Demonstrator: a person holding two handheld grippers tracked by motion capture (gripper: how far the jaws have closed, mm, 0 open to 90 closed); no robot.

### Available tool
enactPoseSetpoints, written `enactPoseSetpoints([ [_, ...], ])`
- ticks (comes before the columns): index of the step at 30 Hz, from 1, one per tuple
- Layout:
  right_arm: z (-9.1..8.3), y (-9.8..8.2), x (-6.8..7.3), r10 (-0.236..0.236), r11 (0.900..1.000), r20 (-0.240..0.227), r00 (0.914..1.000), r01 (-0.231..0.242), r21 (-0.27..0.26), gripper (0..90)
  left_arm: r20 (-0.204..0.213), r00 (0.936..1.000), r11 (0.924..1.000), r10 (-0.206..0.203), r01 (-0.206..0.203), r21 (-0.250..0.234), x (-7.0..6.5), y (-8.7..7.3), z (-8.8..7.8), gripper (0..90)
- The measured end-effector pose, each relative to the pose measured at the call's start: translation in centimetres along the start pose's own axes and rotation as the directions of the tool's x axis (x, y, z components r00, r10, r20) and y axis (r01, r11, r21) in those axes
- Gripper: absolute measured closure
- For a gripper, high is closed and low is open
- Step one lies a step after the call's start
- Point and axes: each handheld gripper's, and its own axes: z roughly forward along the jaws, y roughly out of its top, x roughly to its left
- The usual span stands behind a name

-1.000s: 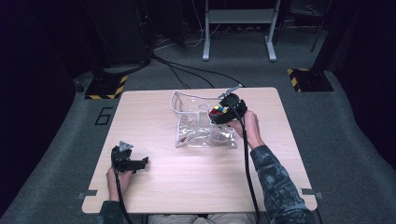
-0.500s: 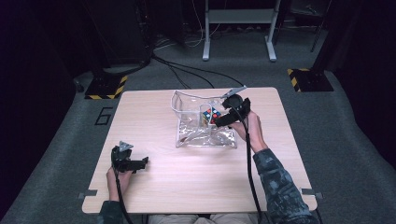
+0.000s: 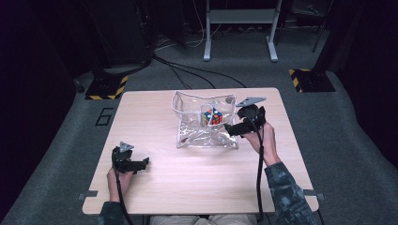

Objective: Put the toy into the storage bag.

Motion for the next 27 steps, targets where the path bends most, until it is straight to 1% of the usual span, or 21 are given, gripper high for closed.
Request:
enactPoseSetpoints([
  [2, -0.2, -0.8, -0.1, 0.013, 1.0, 0.014, 0.9998, -0.013, -0.004, 0.0, 0.0, 1.0, 1.0, 0.0, 0.0, -0.001, 0.0, 0.0, 0.0, 2.3],
  [5, -0.5, -2.2, -0.5, 0.033, 0.999, 0.022, 0.9992, -0.033, -0.006, 0.0, 0.0, 1.0, 1.0, 0.0, 0.0, 0.0, 0.0, 0.0, 0.0, 2.3],
  [6, -0.5, -2.7, -0.7, 0.034, 0.999, 0.023, 0.9992, -0.034, -0.004, 0.0, 0.0, 1.0, 1.0, 0.001, -0.001, 0.0, 0.0, 0.0, 0.0, 2.3],
  [8, -0.5, -3.7, -0.9, 0.055, 0.998, 0.026, 0.9982, -0.055, 0.004, 0.0, 0.0, 1.0, 1.0, 0.0, 0.0, -0.001, 0.0, 0.0, 0.0, 2.3],
  [11, -0.5, -5.0, -1.1, 0.071, 0.997, 0.032, 0.997, -0.071, 0.016, 0.0, 0.0, 1.0, 1.0, 0.002, -0.002, -0.002, 0.0, 0.0, 0.0, 2.3],
  [13, -0.4, -5.8, -1.3, 0.08, 0.996, 0.047, 0.9957, -0.081, 0.023, 0.0, 0.0, 1.0, 1.0, 0.002, -0.002, -0.001, 0.0, 0.0, 0.0, 2.3],
  [15, -0.3, -6.6, -1.4, 0.078, 0.996, 0.055, 0.9954, -0.08, 0.035, 0.0, 0.0, 1.0, 1.0, 0.001, -0.001, 0.0, 0.0, 0.0, 0.0, 2.3],
  [19, 0.0, -7.9, -1.7, 0.098, 0.994, 0.06, 0.9934, -0.101, 0.046, 0.0, 0.0, 1.0, 1.0, 0.001, -0.001, 0.0, 0.0, 0.0, 0.0, 2.3],
  [21, 0.1, -8.6, -1.8, 0.117, 0.992, 0.061, 0.9913, -0.12, 0.047, 0.0, -0.001, 1.0, 1.0, 0.001, -0.001, 0.0, 0.0, 0.0, 0.0, 2.3],
  [24, 0.3, -9.6, -2.0, 0.129, 0.99, 0.064, 0.9896, -0.132, 0.05, 0.1, 0.0, 1.0, 1.0, 0.001, -0.001, 0.0, 0.0, 0.0, 0.0, 2.3],
  [27, 0.6, -10.6, -2.1, 0.132, 0.988, 0.084, 0.9876, -0.139, 0.073, 0.1, 0.0, 1.0, 1.0, 0.002, -0.002, 0.001, 0.0, 0.0, 0.0, 2.3],
])
